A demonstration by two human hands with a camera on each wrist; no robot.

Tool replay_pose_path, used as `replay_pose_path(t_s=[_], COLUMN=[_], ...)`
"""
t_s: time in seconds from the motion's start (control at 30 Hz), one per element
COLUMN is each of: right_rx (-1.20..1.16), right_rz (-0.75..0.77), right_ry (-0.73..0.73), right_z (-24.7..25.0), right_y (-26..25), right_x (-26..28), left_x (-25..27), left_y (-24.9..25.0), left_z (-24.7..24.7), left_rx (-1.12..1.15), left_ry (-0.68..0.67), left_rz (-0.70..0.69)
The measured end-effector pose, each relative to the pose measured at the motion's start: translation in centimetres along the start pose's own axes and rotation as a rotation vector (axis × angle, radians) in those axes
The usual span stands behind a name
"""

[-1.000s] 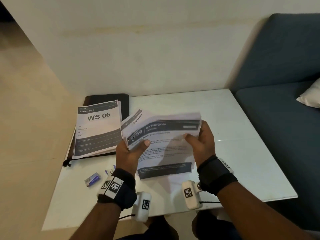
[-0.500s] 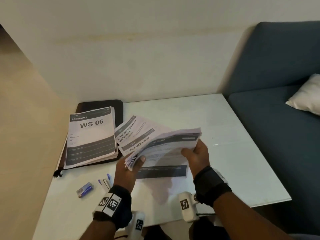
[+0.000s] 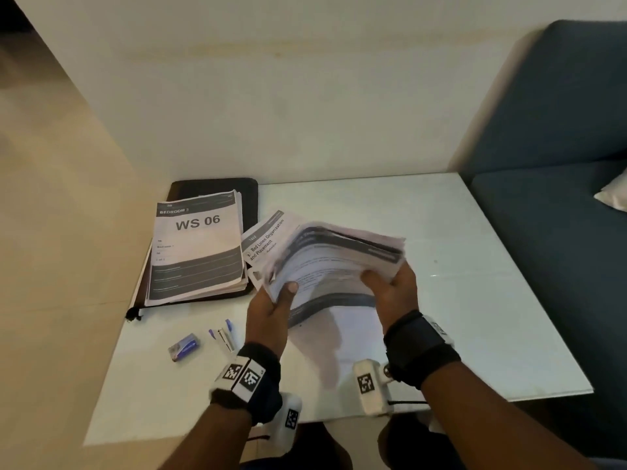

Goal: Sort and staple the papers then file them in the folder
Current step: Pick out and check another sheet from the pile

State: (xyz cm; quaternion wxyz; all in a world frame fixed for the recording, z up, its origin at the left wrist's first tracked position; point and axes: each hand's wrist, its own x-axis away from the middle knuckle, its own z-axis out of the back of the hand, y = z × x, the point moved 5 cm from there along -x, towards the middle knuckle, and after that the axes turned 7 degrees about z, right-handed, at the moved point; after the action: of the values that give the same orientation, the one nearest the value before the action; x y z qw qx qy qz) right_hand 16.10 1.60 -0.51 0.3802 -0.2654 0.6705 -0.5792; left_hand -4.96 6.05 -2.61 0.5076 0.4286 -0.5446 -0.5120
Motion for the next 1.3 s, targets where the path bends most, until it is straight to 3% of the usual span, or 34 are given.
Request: replay_pose_path(t_s=[0.1,0.3,0.4,0.53,0.8,1.07,1.13,1.23,1.3], right_rx=[0.079,0.014,0.078,0.099,0.227,0.263,0.267,0.314,0.288], right_rz=[-0.068,0.025,-0.087,-0.187,-0.029,0.02,0.053,0.094,0.001], right_ry=[0.006,0.048,0.017,0.016,0.008,-0.149,-0.217,-0.311,-0.314], right_z=[0.2,-0.2,0.3,0.7,-0.7,-4.0,-5.4,-6.9,-6.4], right_y=[1.7,0.2,2.9,4.8,-0.6,-5.2,-6.4,-7.0,-5.5], right_x=[0.7,0.0,0.8,1.4,-1.6,-1.1,-1.0,-0.7,-1.2], left_x=[0.2,-0.9,-0.5,0.0,-0.2,2.7,3.2,3.7,3.5], left_y=[-1.0,0.6,-2.0,-3.2,2.1,4.3,5.0,6.0,6.4], left_z=[0.1,0.0,-0.2,0.0,1.7,4.8,6.2,8.6,10.6], left_rx=[-0.043,0.102,0.048,-0.013,0.31,0.435,0.387,0.219,0.148], left_ry=[-0.013,-0.013,-0.083,-0.109,0.051,-0.138,-0.092,0.092,0.229], left_rz=[0.056,0.059,0.195,0.236,0.289,0.45,0.402,0.254,0.192])
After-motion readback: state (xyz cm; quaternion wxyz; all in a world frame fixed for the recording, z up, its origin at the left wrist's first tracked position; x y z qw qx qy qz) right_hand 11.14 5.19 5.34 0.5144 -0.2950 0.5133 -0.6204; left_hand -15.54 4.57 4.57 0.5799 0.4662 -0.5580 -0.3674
